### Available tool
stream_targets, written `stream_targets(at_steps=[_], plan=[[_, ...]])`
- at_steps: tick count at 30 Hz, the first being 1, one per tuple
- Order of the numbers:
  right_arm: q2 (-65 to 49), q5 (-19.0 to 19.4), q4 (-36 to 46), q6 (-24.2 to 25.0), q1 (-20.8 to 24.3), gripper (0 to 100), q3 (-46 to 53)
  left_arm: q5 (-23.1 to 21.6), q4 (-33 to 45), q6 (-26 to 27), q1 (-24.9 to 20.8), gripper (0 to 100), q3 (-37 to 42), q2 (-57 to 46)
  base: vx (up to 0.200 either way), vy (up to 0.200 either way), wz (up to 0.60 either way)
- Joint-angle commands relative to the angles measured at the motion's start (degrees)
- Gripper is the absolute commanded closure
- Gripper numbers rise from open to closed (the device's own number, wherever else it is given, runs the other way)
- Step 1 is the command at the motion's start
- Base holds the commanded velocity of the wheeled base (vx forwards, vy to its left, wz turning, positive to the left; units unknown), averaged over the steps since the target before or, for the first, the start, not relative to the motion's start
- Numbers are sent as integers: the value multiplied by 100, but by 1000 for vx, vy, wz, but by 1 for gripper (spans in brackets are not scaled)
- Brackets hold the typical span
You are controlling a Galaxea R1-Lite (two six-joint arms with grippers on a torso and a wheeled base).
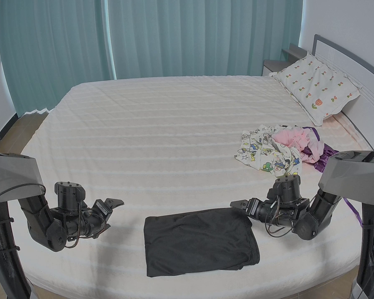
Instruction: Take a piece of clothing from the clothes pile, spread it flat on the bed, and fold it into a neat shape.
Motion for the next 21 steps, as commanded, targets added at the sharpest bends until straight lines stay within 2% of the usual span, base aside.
stream_targets(at_steps=[1, 7, 13, 14, 21], plan=[[523, -117, 864, 97, -26, 0, -1179, 1, -2, -2, -3, 0, 9, 4, 0, 0, 0], [839, -363, 1092, 44, 62, 0, -1460, 10, -2, -2, -3, 0, 9, 4, 0, 0, 0], [892, -399, 1057, 27, 44, 0, -1531, 10, -2, -2, -3, 0, 9, 4, 0, 0, 0], [892, -399, 1057, 27, 44, 100, -1531, 10, -2, -2, -3, 0, 9, 4, 0, 0, 0], [936, -627, 1048, 106, -79, 100, -1680, 10, -2, -2, -3, 0, 9, 4, 0, 0, 0]])
